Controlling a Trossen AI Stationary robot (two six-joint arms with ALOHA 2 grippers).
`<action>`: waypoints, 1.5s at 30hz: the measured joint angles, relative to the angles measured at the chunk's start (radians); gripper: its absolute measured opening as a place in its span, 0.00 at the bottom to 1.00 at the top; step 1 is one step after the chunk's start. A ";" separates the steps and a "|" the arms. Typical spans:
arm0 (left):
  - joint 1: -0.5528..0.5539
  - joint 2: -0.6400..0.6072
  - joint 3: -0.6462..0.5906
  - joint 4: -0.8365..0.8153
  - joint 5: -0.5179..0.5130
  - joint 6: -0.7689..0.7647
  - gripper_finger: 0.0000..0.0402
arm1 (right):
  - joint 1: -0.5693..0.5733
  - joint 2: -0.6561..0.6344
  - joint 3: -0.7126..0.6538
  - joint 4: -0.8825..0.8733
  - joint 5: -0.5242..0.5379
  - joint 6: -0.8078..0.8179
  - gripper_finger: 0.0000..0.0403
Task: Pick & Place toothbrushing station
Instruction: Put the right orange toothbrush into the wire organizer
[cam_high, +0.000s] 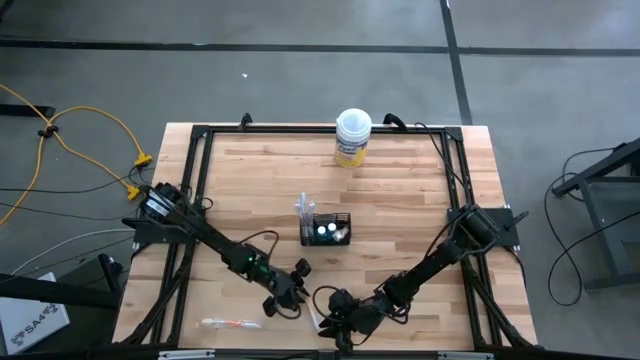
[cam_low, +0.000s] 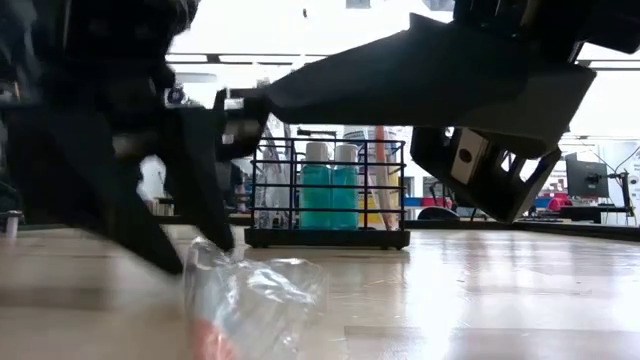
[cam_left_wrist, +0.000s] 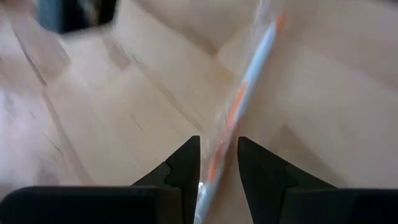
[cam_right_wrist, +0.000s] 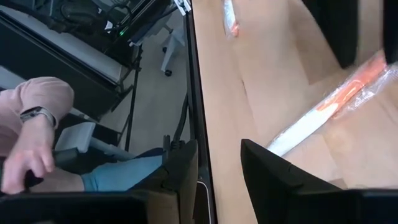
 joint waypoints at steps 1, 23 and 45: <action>0.003 0.016 0.003 -0.001 0.000 0.000 0.25 | 0.000 0.000 0.000 0.003 0.000 0.000 0.28; 0.008 0.055 0.023 0.002 -0.006 -0.045 0.25 | 0.007 0.000 0.000 0.018 0.000 0.000 0.28; 0.008 0.056 0.020 -0.003 0.030 -0.045 0.03 | 0.013 0.000 0.000 0.018 0.000 0.000 0.28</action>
